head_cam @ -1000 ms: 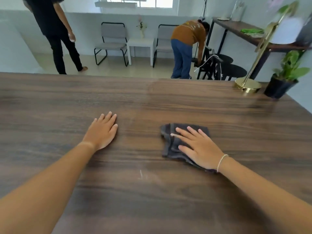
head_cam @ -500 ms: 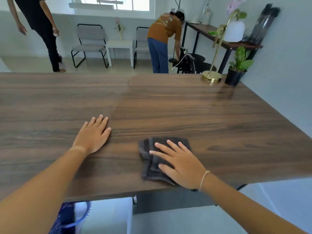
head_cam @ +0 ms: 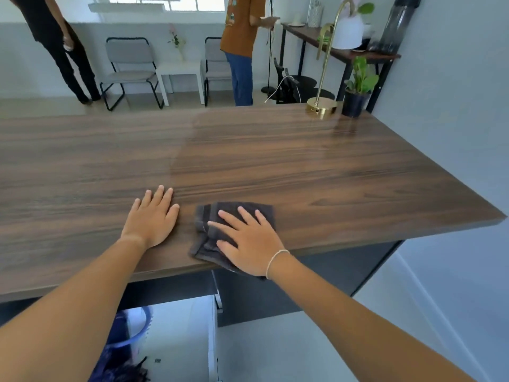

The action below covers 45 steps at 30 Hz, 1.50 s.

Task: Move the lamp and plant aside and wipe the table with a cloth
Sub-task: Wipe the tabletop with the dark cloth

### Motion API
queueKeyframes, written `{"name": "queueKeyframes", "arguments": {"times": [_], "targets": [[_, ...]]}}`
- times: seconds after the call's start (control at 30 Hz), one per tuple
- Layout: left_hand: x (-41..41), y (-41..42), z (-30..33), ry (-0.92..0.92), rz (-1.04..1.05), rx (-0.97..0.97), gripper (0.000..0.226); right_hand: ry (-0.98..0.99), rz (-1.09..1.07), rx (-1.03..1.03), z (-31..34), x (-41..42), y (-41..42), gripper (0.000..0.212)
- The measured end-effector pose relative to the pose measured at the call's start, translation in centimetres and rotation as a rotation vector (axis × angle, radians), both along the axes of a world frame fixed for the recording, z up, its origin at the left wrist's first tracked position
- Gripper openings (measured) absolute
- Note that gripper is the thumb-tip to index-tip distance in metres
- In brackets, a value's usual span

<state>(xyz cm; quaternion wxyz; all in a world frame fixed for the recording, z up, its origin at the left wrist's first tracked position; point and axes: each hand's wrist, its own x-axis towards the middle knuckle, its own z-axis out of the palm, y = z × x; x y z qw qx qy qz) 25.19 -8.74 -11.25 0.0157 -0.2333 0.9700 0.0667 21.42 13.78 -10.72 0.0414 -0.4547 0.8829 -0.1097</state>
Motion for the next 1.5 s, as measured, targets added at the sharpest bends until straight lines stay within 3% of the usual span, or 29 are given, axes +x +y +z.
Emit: {"name": "queueKeyframes", "arguments": {"times": [0.07,0.2,0.3,0.37,0.5,0.63,0.7,0.87,0.97,1.1,1.2,1.3,1.4,1.5], "targets": [[0.0,0.0,0.1,0.008,-0.006,0.011,0.055,0.001,-0.069,0.021,-0.1,-2.1,3.8,0.048],[0.2,0.1,0.1,0.007,-0.033,0.030,0.055,-0.082,-0.548,0.146,0.4,-9.1,12.1,0.050],[0.1,-0.2,0.1,0.017,-0.049,0.034,0.056,-0.179,-0.776,0.157,0.8,-11.9,10.3,0.052],[-0.2,-0.7,0.0,0.012,-0.072,0.036,0.056,-0.165,-0.759,0.131,0.8,-11.5,5.1,0.053],[-1.5,-1.8,0.0,0.002,-0.129,0.058,0.055,-0.082,-0.368,0.094,0.0,-5.2,-3.6,0.051],[-4.2,-2.3,0.8,0.006,-0.190,0.092,0.055,-0.032,-0.258,0.079,0.1,-1.6,0.4,0.063],[-5.9,-1.6,1.2,0.032,-0.230,0.111,0.055,-0.014,-0.389,0.089,0.0,-2.6,5.7,0.076],[-10.1,1.4,1.2,0.054,-0.343,0.159,0.055,-0.093,-1.009,0.197,0.6,-12.2,19.8,0.052],[-13.2,2.9,0.9,0.062,-0.367,0.176,0.055,-0.200,-1.176,0.171,0.9,-18.2,21.6,0.053],[-17.8,4.2,0.7,0.058,-0.363,0.163,0.056,-0.081,-0.993,0.126,0.6,-23.8,14.4,0.052],[-21.9,5.0,0.8,0.045,-0.338,0.149,0.056,-0.089,-0.578,0.111,0.2,-23.5,6.7,0.051],[-25.6,5.3,0.8,0.042,-0.331,0.127,0.057,-0.039,-0.262,0.079,-0.1,-19.6,6.6,0.056],[-28.4,5.3,0.7,0.043,-0.311,0.120,0.057,-0.077,-0.265,0.036,0.2,-20.3,13.8,0.058],[-29.9,5.1,0.2,0.047,-0.289,0.089,0.058,-0.066,-0.540,0.141,0.2,-27.4,20.0,0.055]]}}
